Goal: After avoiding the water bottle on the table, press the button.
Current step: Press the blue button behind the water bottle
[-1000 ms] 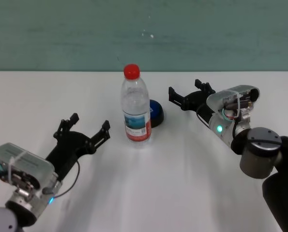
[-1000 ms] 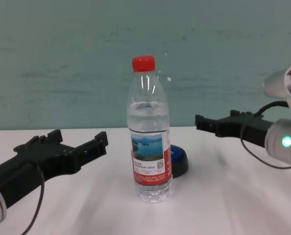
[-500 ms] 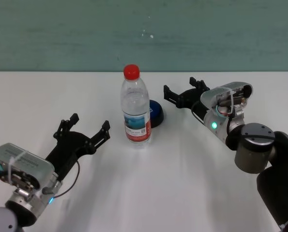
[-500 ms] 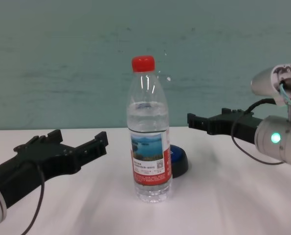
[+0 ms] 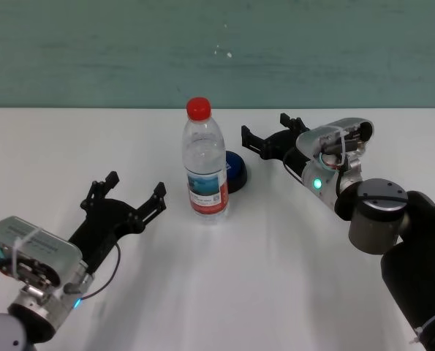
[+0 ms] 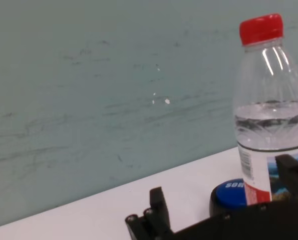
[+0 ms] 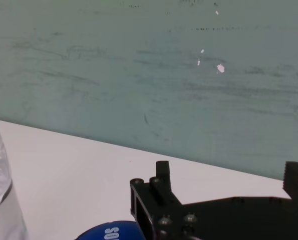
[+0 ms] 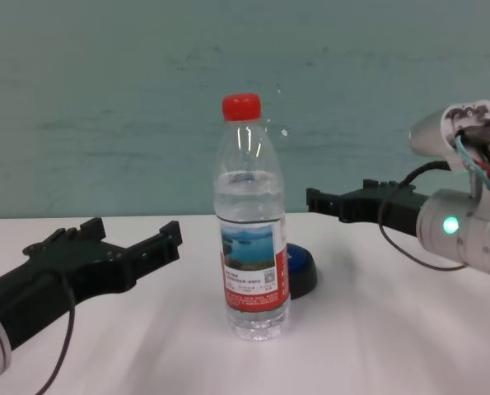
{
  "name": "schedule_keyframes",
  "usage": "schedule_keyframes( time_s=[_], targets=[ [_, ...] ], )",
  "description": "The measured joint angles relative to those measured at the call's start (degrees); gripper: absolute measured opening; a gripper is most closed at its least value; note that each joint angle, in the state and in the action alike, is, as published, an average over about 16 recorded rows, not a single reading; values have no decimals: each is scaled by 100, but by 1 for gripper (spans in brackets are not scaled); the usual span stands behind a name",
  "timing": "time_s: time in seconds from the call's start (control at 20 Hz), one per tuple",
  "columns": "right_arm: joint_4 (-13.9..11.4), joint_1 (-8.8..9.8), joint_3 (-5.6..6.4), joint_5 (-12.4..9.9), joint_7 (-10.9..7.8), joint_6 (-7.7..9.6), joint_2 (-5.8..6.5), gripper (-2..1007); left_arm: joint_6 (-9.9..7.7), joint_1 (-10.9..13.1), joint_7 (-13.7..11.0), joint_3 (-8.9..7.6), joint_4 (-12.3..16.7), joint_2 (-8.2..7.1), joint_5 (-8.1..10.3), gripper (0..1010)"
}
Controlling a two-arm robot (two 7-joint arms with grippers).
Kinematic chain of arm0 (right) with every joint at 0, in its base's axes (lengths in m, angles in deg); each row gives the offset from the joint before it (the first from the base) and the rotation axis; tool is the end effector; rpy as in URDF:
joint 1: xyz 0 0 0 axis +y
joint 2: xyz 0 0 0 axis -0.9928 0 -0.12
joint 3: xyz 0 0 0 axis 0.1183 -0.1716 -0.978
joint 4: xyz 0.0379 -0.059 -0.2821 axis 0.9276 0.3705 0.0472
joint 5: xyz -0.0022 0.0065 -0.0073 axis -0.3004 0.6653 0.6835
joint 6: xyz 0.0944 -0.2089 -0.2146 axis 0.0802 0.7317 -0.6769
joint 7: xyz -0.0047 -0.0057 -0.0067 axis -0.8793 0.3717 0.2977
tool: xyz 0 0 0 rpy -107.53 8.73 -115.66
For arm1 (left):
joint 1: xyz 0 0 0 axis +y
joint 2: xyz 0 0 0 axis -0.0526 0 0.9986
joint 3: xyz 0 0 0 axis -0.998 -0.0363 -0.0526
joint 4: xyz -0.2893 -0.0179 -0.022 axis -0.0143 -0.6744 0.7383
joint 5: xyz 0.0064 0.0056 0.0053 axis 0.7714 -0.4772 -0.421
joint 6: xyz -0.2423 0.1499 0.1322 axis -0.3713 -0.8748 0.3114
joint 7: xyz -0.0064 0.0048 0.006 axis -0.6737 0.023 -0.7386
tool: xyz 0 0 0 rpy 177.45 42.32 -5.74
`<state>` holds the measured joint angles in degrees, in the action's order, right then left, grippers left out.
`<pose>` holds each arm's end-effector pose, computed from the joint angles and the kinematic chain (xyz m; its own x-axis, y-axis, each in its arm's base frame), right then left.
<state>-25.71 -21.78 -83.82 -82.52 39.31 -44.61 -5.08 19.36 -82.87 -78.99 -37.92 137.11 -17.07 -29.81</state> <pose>0.4648 0.0403 -0.2728 0.4448 -0.8956 -0.0004 0.8940 0.4440 -0.0610 0.3080 0.0176 -0.3045 0.4111 0.8946 0.1755 -0.9062 0.4219 -0.0279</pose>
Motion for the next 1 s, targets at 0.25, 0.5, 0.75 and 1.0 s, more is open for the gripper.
schedule_keyframes(
  time_s=[0.25,0.5,0.75,1.0],
  targets=[
    [160,-108,-37,2,-41,-12,-37,1004,0,0,0,0,0,0,0,1010],
    [305,-193,-75,11,-69,-26,-74,1004,0,0,0,0,0,0,0,1010],
    [460,-269,-110,33,-79,-46,-114,1004,0,0,0,0,0,0,0,1010],
    [713,-380,-135,71,-77,-98,-173,1004,0,0,0,0,0,0,0,1010]
  ],
)
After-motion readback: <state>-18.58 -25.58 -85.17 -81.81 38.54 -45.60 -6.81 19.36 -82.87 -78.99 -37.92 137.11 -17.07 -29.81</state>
